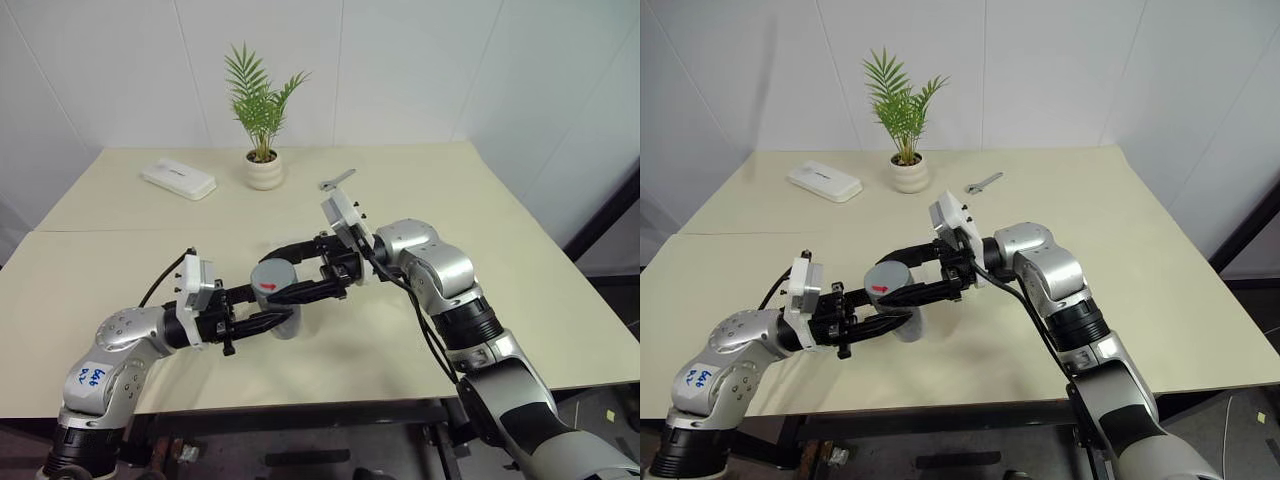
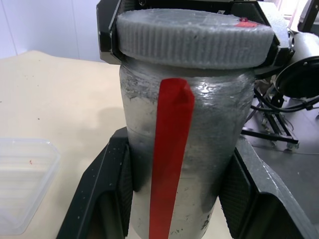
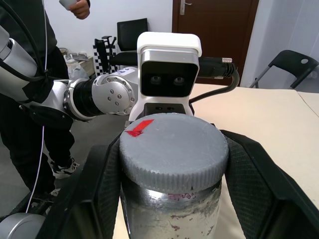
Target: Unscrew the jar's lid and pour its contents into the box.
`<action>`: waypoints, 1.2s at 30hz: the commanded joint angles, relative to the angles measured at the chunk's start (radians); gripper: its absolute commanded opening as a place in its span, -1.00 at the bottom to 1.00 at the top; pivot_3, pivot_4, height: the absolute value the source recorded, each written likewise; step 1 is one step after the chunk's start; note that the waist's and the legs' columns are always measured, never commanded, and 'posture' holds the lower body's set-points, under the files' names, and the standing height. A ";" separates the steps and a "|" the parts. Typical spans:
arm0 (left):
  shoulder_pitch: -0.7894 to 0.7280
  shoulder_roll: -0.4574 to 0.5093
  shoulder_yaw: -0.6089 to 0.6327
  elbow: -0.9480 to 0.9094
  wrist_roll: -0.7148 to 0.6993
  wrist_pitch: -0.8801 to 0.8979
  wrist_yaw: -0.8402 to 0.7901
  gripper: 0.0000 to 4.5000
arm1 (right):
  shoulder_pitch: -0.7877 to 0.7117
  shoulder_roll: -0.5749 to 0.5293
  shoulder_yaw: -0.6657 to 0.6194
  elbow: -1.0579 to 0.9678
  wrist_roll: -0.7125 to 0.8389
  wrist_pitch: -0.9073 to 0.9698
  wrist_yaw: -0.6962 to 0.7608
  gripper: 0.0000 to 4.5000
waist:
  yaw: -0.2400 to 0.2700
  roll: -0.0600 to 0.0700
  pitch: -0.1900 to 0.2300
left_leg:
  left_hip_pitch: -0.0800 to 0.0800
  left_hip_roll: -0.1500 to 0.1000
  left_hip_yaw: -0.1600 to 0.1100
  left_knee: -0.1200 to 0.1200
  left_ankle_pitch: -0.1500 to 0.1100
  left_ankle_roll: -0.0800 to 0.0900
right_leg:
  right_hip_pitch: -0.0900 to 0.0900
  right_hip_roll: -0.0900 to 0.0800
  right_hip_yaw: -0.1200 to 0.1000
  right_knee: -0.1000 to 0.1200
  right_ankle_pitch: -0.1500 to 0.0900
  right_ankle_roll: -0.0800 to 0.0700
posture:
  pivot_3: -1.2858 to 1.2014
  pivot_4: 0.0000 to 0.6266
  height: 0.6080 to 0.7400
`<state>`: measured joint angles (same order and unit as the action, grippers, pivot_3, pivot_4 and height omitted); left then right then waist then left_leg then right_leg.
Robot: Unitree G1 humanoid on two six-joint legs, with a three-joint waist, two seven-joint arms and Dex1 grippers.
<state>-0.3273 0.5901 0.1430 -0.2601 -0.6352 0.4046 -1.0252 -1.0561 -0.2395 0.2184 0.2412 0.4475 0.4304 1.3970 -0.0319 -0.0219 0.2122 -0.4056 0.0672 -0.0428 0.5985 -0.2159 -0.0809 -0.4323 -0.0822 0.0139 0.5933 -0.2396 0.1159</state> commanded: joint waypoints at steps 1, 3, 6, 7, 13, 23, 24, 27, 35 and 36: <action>-0.002 0.009 -0.019 -0.034 -0.029 0.002 -0.033 -0.16 | -0.027 0.020 -0.014 -0.033 0.012 -0.004 -0.022 0.69 | -0.001 0.000 0.000 | 0.000 0.000 0.000 0.000 0.000 0.000 | 0.000 0.000 0.000 0.000 0.000 0.000 | 0.03 -0.52 1.00; -0.006 0.027 -0.001 -0.021 -0.029 0.005 -0.031 -0.16 | -0.017 0.027 -0.035 -0.036 0.013 -0.030 -0.046 0.98 | 0.000 0.000 0.000 | 0.000 0.000 0.000 0.000 0.000 0.000 | 0.000 0.000 0.000 0.000 0.000 0.000 | 0.03 -0.52 1.00; -0.007 0.048 0.028 0.004 -0.018 -0.006 -0.022 -0.16 | -0.003 0.029 -0.055 -0.059 0.022 -0.046 -0.076 0.99 | 0.000 0.000 0.000 | 0.000 0.000 0.000 0.000 0.000 0.000 | -0.001 0.000 0.000 0.001 0.000 0.000 | 0.03 -0.52 1.00; -0.007 0.051 0.036 0.011 -0.014 -0.009 -0.017 -0.16 | 0.004 0.026 -0.053 -0.074 0.023 -0.042 -0.082 0.99 | 0.001 0.000 0.000 | 0.000 0.000 0.000 0.000 0.000 0.000 | -0.001 0.000 0.000 0.001 0.000 0.000 | 0.03 -0.52 1.00; -0.007 0.050 0.046 0.023 0.000 -0.024 0.013 -0.16 | 0.065 0.037 -0.017 -0.194 0.012 -0.001 -0.154 0.99 | 0.002 0.000 0.000 | 0.000 0.000 0.000 0.000 0.000 -0.001 | 0.000 0.000 0.000 0.001 0.000 0.000 | 0.03 -0.52 1.00; 0.013 0.047 0.022 -0.010 -0.004 -0.011 0.022 -0.16 | 0.041 0.085 0.017 -0.153 -0.070 -0.011 -0.298 0.99 | 0.001 0.000 0.000 | 0.000 0.000 0.000 0.001 0.000 -0.001 | -0.001 0.000 0.001 0.002 0.000 0.000 | 0.03 -0.52 1.00; 0.015 0.049 0.022 -0.008 -0.003 -0.012 0.021 -0.16 | 0.037 0.088 0.016 -0.147 -0.073 -0.012 -0.302 0.99 | 0.001 0.000 0.000 | 0.000 0.000 0.000 0.001 0.000 -0.001 | -0.001 0.000 0.001 0.002 0.000 0.000 | 0.03 -0.52 1.00; 0.027 0.056 0.018 -0.004 0.005 -0.019 0.014 -0.16 | 0.025 0.094 0.012 -0.135 -0.075 -0.012 -0.309 0.99 | 0.001 0.000 0.000 | 0.000 0.000 0.000 0.001 0.000 -0.001 | -0.001 0.001 0.001 0.002 0.000 0.000 | 0.03 -0.52 1.00; 0.020 0.054 0.020 -0.004 0.004 -0.025 0.017 -0.16 | 0.006 0.052 -0.006 -0.085 -0.095 -0.039 -0.283 0.99 | 0.001 0.000 0.000 | 0.000 0.000 0.000 0.001 0.000 -0.001 | -0.001 0.001 0.001 0.002 0.000 0.000 | 0.03 -0.52 1.00; 0.018 0.053 0.022 -0.004 0.003 -0.026 0.018 -0.16 | 0.006 0.035 -0.012 -0.070 -0.099 -0.048 -0.273 0.99 | 0.002 0.000 0.000 | 0.000 0.000 0.000 0.001 0.000 -0.001 | -0.001 0.001 0.001 0.002 0.000 0.000 | 0.03 -0.52 1.00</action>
<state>-0.3042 0.6372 0.1603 -0.2287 -0.6251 0.4012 -0.9915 -1.0199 -0.1688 0.2509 0.1621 0.3612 0.4130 1.1298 -0.0303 -0.0219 0.2122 -0.4053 0.0676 -0.0427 0.5992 -0.2161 -0.0817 -0.4333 -0.0816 0.0147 0.5956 -0.2398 0.1155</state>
